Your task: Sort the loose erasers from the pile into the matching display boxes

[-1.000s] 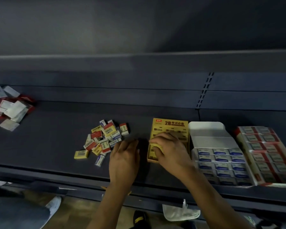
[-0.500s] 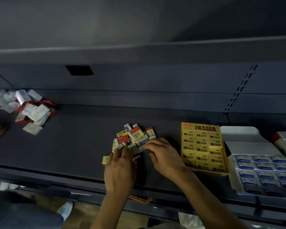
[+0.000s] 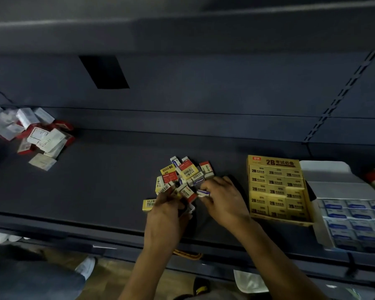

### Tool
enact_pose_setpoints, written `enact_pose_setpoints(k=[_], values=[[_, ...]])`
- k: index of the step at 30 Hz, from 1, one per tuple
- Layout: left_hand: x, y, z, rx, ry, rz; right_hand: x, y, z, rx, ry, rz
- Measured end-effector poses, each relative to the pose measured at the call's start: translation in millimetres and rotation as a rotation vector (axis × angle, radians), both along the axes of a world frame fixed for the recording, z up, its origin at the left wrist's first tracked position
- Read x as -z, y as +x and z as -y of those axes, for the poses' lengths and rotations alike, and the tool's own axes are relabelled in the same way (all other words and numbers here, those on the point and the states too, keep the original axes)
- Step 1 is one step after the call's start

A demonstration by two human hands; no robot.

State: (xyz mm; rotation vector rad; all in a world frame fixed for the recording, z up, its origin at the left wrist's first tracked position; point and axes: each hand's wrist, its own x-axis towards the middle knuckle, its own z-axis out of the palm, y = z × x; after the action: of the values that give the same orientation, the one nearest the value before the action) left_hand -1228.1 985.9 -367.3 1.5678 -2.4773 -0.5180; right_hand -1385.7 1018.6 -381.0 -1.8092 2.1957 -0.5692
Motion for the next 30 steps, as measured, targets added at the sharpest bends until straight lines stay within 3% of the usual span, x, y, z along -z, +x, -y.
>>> enact_pose_setpoints(k=[7, 14, 22, 30], values=[[0, -12, -8, 0.072, -0.041, -0.104, -18, -16, -21, 0.055, -0.028, 0.225], [-8, -40, -18, 0.126, -0.087, -0.155, -21, -37, -40, 0.036, -0.116, 0.240], [-4, -76, -35, 0.244, -0.121, -0.230, -28, -70, -70, 0.089, -0.039, 0.281], [-11, -116, -54, 0.345, -0.131, -0.284, -32, -108, -107, 0.087, -0.109, 0.269]])
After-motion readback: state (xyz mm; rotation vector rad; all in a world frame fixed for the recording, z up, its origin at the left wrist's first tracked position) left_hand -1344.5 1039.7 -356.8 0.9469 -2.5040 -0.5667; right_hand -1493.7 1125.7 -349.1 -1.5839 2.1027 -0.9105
